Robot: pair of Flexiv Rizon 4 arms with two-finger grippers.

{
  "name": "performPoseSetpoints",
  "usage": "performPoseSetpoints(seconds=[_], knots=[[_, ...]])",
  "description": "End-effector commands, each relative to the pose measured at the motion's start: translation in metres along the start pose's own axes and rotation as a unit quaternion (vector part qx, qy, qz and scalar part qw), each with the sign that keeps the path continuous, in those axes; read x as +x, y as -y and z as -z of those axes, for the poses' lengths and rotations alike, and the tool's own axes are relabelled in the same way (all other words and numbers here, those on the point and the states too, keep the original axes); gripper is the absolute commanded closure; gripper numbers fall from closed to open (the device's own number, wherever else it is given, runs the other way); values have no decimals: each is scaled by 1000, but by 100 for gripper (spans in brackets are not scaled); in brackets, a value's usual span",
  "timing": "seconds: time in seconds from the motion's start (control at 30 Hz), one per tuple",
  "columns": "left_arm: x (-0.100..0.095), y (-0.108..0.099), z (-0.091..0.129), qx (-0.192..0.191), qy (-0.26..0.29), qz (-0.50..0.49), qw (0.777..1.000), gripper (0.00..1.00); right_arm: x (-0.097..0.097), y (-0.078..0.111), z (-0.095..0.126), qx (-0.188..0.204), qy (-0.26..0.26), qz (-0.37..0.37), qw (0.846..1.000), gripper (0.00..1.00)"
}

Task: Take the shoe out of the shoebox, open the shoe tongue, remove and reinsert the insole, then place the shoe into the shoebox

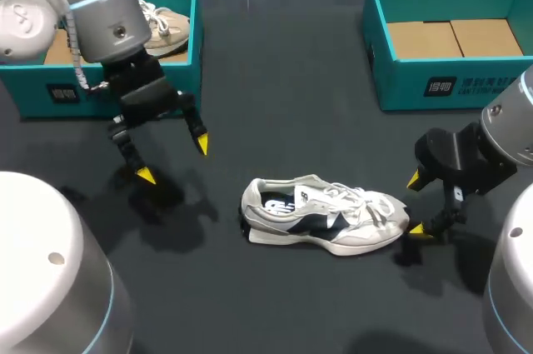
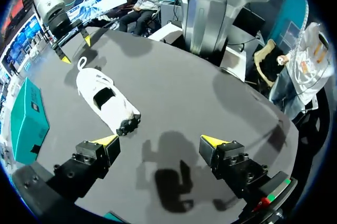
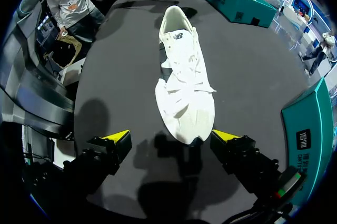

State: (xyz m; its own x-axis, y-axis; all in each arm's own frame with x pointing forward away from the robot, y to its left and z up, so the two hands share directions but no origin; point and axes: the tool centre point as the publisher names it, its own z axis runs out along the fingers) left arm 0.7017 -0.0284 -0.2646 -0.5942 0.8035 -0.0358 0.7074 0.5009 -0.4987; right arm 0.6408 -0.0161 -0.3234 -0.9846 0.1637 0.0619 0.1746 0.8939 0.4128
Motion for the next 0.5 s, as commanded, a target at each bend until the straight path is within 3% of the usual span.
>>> performPoseSetpoints(seconds=[0.03,0.27,0.5], knots=[[15,-1,4,27,191,72,979,0,2,0,0,1,2,0,1000,0],[18,-7,1,32,203,78,976,0,2,0,0,1,2,0,1000,0],[47,-44,-22,132,252,141,948,0,2,0,0,1,2,0,1000,0]])
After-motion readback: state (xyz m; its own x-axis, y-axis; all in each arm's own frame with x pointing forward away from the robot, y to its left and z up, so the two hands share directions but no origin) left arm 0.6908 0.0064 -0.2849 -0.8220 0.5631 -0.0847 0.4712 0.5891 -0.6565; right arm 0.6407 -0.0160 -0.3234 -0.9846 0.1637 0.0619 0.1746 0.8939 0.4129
